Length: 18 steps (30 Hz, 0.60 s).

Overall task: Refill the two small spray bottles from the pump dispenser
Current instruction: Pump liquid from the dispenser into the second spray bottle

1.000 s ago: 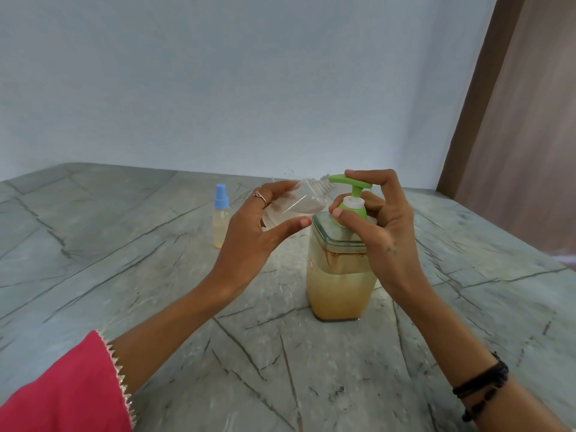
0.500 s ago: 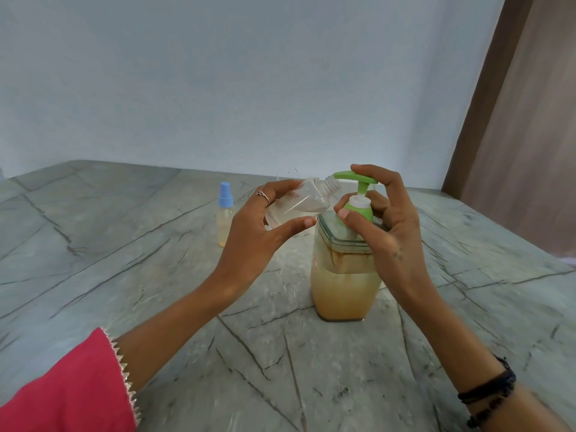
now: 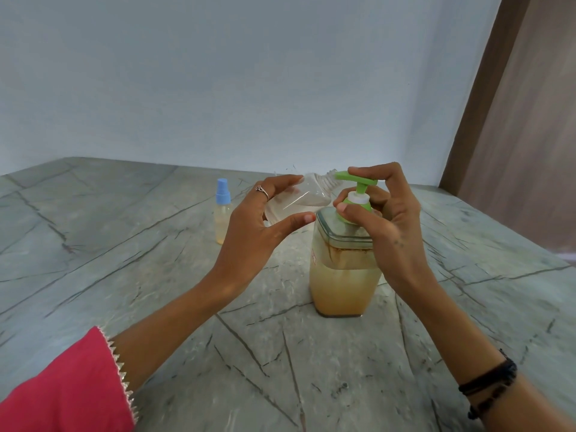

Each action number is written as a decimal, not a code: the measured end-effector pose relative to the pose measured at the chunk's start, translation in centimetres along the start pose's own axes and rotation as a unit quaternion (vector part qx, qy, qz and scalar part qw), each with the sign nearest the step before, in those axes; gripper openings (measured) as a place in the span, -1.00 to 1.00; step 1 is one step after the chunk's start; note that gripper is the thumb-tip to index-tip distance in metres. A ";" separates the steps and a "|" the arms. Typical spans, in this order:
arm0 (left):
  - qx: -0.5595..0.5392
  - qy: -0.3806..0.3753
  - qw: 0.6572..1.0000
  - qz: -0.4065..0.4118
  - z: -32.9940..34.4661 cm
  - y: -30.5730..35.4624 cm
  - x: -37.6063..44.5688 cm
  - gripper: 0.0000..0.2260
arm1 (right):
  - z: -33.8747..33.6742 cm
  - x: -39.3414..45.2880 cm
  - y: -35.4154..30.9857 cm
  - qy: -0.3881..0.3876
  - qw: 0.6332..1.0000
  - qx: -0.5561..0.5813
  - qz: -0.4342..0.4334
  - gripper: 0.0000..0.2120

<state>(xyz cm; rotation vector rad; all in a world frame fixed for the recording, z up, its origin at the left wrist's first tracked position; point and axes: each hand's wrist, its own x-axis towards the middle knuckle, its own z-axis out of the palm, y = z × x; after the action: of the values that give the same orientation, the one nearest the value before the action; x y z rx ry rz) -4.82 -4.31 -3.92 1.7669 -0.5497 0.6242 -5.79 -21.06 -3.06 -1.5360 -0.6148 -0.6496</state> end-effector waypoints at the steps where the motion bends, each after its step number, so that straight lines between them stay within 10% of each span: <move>1: 0.002 0.000 1.000 0.001 0.0 0.0 -0.1 -0.61 | 0.0 0.0 0.0 0.004 1.000 -0.002 0.001 -0.75; 18: -0.007 0.001 1.000 -0.005 -0.1 -0.1 -0.1 -0.60 | 0.1 -0.2 0.1 0.007 0.999 -0.023 -0.024 -0.65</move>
<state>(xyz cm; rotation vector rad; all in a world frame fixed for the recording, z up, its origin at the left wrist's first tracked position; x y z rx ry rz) -4.88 -4.21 -4.02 1.7551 -0.5419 0.6139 -5.89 -20.97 -3.29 -1.5619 -0.6316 -0.7154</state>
